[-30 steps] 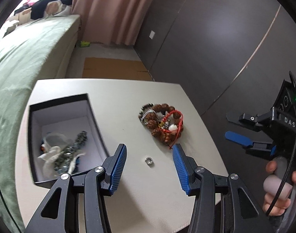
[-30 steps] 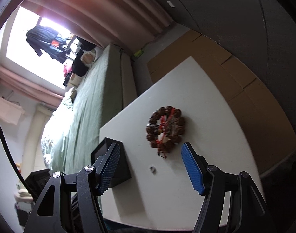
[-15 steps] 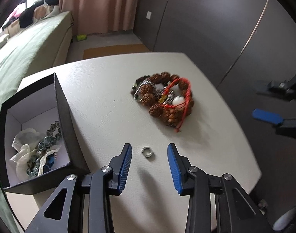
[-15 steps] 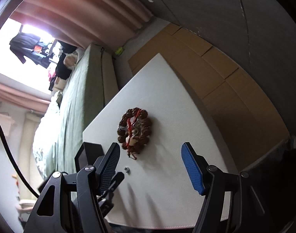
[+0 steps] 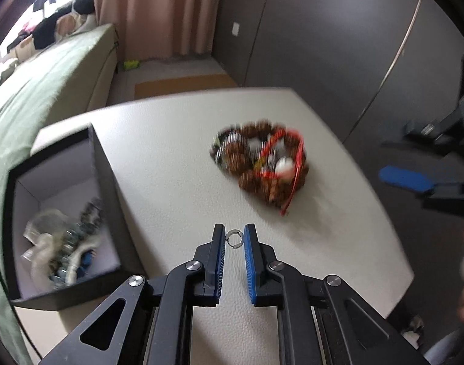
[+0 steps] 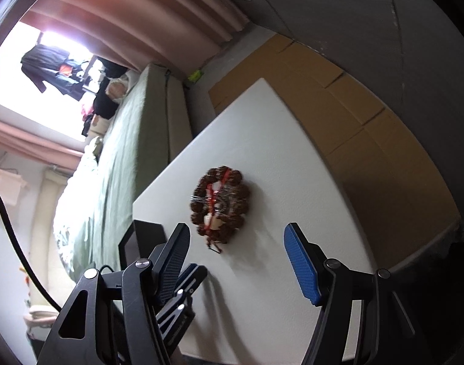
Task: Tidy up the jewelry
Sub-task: 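Close the left gripper on the small silver ring, then carry the silver ring to the box with the left gripper while the right grasps the red string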
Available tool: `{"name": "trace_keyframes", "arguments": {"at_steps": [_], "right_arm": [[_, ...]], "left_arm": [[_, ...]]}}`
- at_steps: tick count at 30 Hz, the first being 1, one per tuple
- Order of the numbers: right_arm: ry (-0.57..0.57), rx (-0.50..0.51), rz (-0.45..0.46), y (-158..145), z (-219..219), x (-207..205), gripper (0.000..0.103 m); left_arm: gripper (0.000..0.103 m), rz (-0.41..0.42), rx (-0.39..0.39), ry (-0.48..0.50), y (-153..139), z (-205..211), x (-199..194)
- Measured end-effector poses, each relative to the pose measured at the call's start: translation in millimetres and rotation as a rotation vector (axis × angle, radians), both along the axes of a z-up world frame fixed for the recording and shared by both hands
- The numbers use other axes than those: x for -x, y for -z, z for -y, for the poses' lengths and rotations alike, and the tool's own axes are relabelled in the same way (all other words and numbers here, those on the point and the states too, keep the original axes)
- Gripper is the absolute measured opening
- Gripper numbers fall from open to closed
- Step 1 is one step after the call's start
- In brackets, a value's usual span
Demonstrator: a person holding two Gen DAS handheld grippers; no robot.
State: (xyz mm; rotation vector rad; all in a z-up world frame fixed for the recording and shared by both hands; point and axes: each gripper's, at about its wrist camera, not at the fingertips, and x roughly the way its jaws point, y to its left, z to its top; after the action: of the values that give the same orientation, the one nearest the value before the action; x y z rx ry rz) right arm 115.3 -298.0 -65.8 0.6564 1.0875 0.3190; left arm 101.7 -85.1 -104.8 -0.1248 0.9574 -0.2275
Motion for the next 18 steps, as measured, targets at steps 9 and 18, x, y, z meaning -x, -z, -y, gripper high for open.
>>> {"name": "trace_keyframes", "arguments": {"at_steps": [9, 18], "right_arm": [[-0.041, -0.053, 0.030, 10.2, -30.4, -18.3, 0.043], [-0.053, -0.014, 0.009, 29.2, -56.0, -37.2, 0.026]], "left_arm": [[0.013, 0.072, 0.086, -0.074, -33.3, -40.4, 4.6], [0.013, 0.094, 0.138, -0.136, -41.8, -72.3, 4.6]]}}
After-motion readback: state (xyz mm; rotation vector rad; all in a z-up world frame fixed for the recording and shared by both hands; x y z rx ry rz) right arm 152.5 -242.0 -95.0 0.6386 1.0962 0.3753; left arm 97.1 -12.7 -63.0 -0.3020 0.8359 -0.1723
